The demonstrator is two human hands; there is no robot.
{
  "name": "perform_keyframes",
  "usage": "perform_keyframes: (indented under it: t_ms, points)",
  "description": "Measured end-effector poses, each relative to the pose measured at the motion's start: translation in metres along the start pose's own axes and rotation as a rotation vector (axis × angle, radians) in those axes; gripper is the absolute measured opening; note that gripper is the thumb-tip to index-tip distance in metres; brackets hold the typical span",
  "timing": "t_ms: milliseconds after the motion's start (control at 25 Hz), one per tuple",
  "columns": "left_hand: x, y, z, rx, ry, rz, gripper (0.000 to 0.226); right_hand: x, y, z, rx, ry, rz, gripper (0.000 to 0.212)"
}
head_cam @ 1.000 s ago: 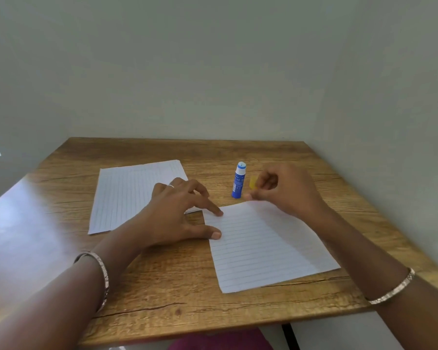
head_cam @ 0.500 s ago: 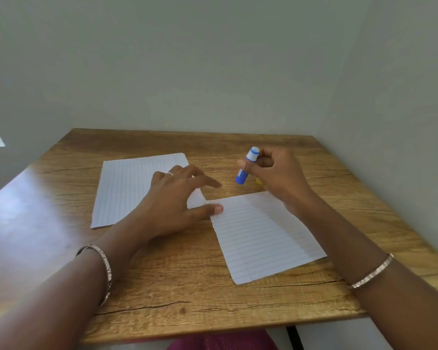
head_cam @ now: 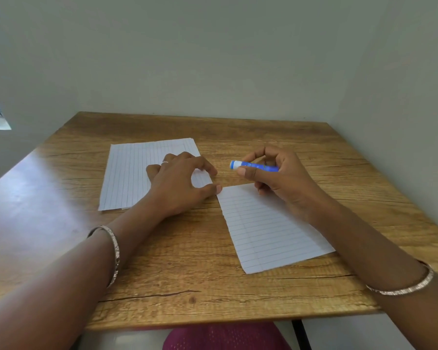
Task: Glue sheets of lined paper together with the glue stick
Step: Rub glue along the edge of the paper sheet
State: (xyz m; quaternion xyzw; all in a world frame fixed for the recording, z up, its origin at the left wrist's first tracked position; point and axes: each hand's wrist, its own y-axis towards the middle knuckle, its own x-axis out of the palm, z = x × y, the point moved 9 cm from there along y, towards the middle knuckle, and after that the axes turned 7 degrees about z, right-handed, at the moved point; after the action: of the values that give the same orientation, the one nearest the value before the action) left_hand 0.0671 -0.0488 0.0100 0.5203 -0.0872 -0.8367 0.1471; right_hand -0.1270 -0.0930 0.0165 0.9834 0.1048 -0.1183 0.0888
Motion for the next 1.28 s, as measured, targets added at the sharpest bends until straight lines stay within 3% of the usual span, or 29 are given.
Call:
perform_keyframes:
  t_ms: [200,360,560,760,1080,1280]
  points:
    - [-0.002,0.003,-0.003,-0.013,-0.036,0.019,0.029,0.009,-0.001,0.012,0.103,0.166,-0.042,0.024]
    - [-0.001,0.004,-0.004,-0.025,-0.030,0.004,0.028,0.012,-0.002,0.006,0.025,0.147,-0.042,0.013]
    - [-0.004,0.007,-0.008,-0.026,-0.088,-0.042,0.021,0.024,-0.004,-0.009,-0.162,-0.106,-0.022,0.013]
    - [-0.005,0.006,-0.012,-0.052,-0.136,-0.179,0.039,0.038,-0.005,-0.017,-0.323,-0.336,-0.014,0.028]
    - [-0.001,0.006,-0.011,-0.052,-0.107,-0.183,0.043,0.047,-0.010,-0.021,-0.363,-0.422,-0.055,0.046]
    - [0.000,0.004,-0.009,-0.043,-0.107,-0.225,0.047,0.048,-0.011,-0.020,-0.375,-0.477,-0.049,0.037]
